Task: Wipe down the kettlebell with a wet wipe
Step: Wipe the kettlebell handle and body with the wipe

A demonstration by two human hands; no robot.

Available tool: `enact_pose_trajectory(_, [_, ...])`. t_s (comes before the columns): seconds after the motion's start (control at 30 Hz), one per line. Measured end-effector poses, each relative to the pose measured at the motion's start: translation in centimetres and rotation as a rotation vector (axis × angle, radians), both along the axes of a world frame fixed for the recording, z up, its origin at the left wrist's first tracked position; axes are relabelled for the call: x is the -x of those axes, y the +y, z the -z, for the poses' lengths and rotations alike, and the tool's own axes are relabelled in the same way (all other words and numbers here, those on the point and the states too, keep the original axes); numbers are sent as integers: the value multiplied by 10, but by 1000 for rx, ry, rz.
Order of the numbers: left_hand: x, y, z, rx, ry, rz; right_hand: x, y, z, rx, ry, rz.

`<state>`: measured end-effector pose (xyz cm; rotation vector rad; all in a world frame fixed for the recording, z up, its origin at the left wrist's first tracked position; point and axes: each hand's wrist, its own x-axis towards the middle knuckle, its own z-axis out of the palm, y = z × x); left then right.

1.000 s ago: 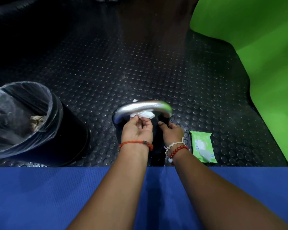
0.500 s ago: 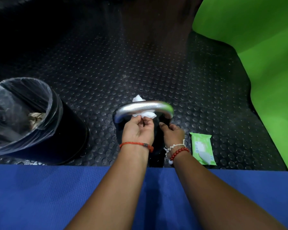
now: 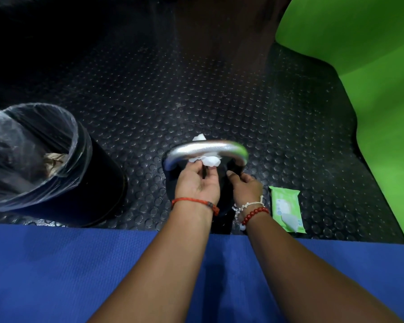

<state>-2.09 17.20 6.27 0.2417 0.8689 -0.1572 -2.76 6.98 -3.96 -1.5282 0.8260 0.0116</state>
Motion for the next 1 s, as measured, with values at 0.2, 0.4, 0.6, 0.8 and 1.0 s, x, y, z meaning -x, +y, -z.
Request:
enact_pose_trajectory(0.2, [2,2,-4,18,18,-6,0,2,-4,6,-4,4])
enact_pose_trajectory(0.4, [3,4,-2,69,11,-10,1,2,-7,12,-21,11])
enact_pose_trajectory(0.6, [9,4,-3,121,-24,-28,1,3,-7,-35,-48,22])
enact_pose_trajectory(0.8, [6,4,-3,112,-22,-49,1,2,-6,-32,-40,24])
enact_pose_trajectory(1.0, [1,6,-3,128,0,-76,1,1,-7,-65,-35,39])
